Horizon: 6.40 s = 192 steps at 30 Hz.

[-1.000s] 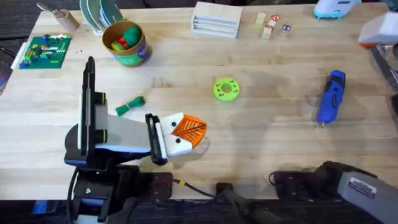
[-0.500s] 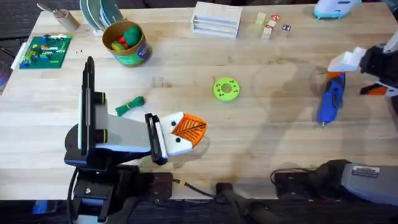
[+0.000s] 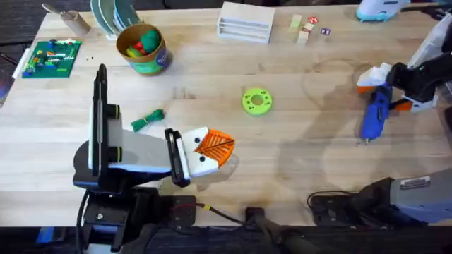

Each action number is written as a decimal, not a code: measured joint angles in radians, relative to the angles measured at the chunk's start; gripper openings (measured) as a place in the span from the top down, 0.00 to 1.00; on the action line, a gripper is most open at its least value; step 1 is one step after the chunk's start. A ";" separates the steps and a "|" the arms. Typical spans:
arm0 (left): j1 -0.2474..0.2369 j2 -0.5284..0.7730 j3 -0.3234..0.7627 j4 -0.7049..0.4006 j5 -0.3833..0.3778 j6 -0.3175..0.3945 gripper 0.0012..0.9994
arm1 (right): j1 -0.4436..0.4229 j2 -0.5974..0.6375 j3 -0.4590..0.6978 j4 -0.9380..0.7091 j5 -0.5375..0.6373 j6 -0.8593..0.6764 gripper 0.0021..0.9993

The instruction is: Pick up the gripper from the table and insert it into the empty holder that is missing its gripper. Then pick up a screw, insert it into the mounting hole, and use the screwdriver to tighten it. Finally, clean up the table by picking up the vegetable and placing it into the bucket.

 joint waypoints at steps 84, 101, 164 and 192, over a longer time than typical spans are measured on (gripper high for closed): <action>0.000 0.000 0.000 0.000 0.000 0.000 1.00 | 0.714 -1.177 -0.380 0.617 -0.206 0.115 0.98; 0.000 0.000 0.000 0.000 0.000 0.000 1.00 | 1.336 -1.033 -0.504 1.175 -0.224 0.023 0.98; 0.000 0.000 0.000 -0.004 -0.003 -0.003 1.00 | 1.437 -0.726 -0.504 1.418 -0.248 -0.057 0.98; 0.000 0.000 0.001 0.003 -0.003 0.000 1.00 | 1.245 -0.724 -0.523 1.227 -0.055 -0.274 0.98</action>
